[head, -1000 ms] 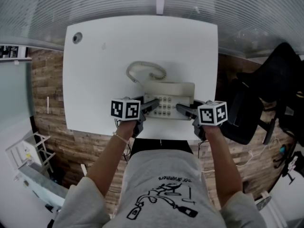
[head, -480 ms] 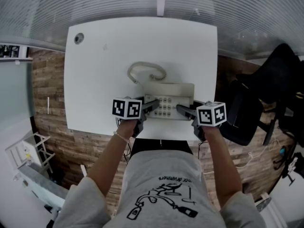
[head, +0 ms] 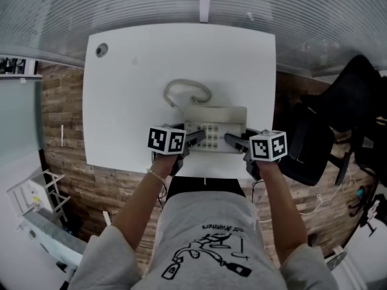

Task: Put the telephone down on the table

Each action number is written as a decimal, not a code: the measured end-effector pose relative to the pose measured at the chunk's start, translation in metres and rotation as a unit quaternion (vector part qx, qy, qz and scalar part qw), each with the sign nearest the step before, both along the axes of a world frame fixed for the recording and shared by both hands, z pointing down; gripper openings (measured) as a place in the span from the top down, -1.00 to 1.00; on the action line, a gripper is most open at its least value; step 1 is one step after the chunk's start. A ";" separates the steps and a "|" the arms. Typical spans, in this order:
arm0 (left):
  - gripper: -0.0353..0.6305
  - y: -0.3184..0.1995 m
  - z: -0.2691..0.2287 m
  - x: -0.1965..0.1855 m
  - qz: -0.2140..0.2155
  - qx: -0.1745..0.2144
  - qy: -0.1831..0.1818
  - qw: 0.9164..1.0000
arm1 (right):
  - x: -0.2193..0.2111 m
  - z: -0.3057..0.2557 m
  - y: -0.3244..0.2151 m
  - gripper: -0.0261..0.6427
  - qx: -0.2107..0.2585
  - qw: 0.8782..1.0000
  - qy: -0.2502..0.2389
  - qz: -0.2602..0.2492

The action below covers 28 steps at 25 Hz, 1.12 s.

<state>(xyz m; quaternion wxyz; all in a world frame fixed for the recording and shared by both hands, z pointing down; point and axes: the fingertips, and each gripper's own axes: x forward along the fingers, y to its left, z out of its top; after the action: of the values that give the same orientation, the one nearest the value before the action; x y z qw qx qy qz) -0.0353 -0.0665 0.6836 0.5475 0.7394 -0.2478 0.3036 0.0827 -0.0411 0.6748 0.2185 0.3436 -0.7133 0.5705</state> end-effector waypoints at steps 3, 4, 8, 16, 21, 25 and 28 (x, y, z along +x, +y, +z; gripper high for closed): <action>-0.18 0.001 0.000 0.002 0.005 0.007 -0.010 1.000 | 0.001 0.000 0.000 0.07 0.001 1.000 0.001 0.001; -0.19 0.002 0.000 0.002 0.007 0.009 -0.013 1.000 | 0.001 0.000 0.000 0.07 0.000 1.000 0.002 0.001; -0.25 0.001 0.000 0.000 0.011 0.018 -0.027 0.999 | 0.001 0.001 0.000 0.07 0.001 1.000 0.008 -0.002; -0.26 -0.010 -0.013 -0.002 0.032 0.049 -0.039 0.998 | 0.005 0.001 -0.001 0.06 0.007 1.000 0.023 0.000; -0.26 -0.005 -0.019 -0.002 0.029 0.046 -0.031 0.998 | 0.010 -0.005 0.000 0.06 0.014 0.999 0.035 0.000; -0.25 -0.005 -0.034 0.000 0.025 0.056 -0.017 0.998 | 0.018 -0.012 -0.002 0.06 0.030 0.998 0.049 0.002; -0.20 -0.005 -0.046 0.004 0.020 0.064 -0.003 0.998 | 0.024 -0.022 -0.006 0.06 0.049 0.997 0.060 0.003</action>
<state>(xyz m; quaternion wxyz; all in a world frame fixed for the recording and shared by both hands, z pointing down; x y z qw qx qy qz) -0.0311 -0.0716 0.6375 0.4920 0.7769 -0.2536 0.2999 0.1064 -0.0467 0.6526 0.2420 0.3893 -0.7251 0.5140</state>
